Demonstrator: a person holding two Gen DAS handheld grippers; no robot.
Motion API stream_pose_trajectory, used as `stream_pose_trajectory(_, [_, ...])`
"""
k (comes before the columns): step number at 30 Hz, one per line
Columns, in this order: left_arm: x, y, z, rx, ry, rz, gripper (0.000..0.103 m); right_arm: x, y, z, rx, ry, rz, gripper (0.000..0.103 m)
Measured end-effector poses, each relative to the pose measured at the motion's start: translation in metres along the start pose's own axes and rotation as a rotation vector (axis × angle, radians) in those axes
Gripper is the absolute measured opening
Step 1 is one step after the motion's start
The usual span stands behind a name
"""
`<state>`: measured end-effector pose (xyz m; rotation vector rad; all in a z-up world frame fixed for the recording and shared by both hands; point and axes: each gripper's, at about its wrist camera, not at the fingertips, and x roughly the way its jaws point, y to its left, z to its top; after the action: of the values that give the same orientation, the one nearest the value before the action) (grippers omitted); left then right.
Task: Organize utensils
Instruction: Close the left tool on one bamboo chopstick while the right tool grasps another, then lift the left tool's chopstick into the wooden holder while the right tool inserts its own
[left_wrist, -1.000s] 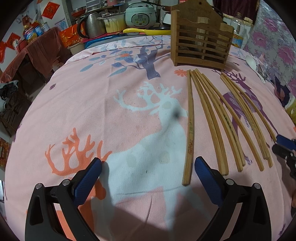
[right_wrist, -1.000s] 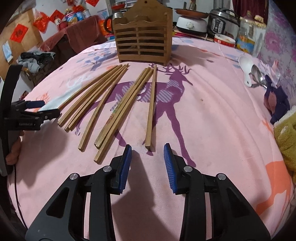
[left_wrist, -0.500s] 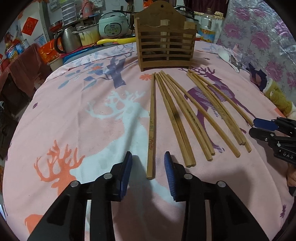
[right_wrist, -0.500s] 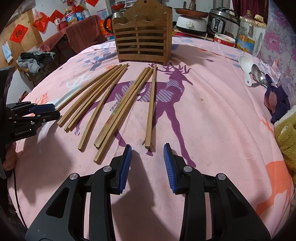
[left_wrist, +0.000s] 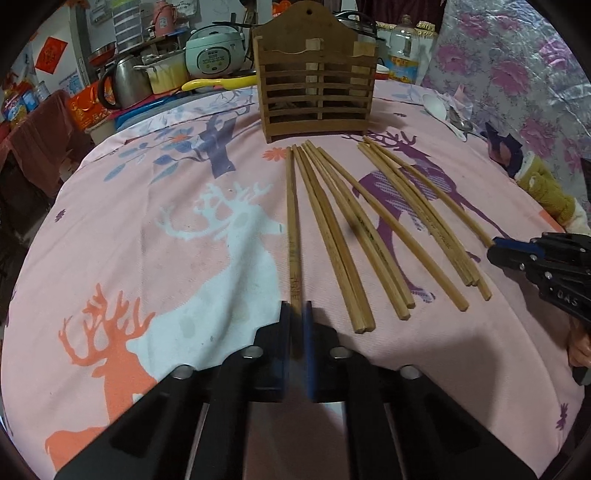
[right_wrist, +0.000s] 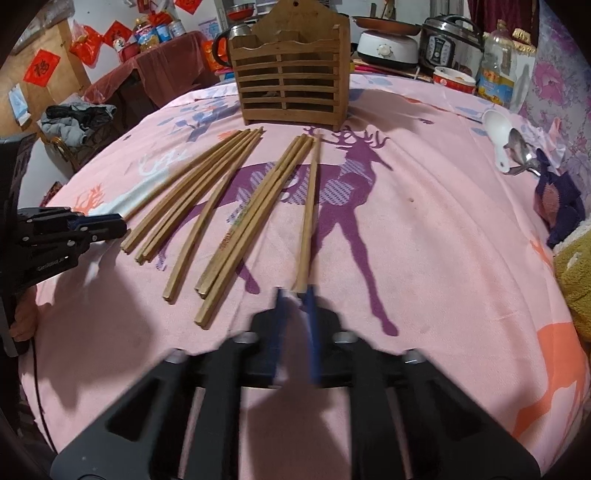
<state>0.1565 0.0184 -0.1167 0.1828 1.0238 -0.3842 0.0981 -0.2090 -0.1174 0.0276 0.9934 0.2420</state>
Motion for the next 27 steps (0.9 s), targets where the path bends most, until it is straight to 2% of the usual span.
stream_pose_trajectory(6, [-0.008, 0.002, 0.002, -0.014, -0.035, 0.019, 0.006, -0.004, 0.000, 0.000, 0.006, -0.024, -0.007, 0.006])
stream_pose_trajectory(11, [-0.035, 0.005, 0.011, -0.051, -0.109, 0.037, 0.006, -0.033, -0.001, 0.007, 0.005, -0.146, -0.072, 0.006])
stream_pose_trajectory(21, [-0.089, -0.003, 0.074, -0.071, -0.241, 0.029, 0.006, -0.101, -0.004, 0.066, 0.054, -0.368, -0.053, 0.006])
stream_pose_trajectory(27, [-0.094, -0.010, 0.107, -0.075, -0.270, 0.025, 0.006, -0.102, -0.005, 0.091, 0.083, -0.394, -0.030, 0.006])
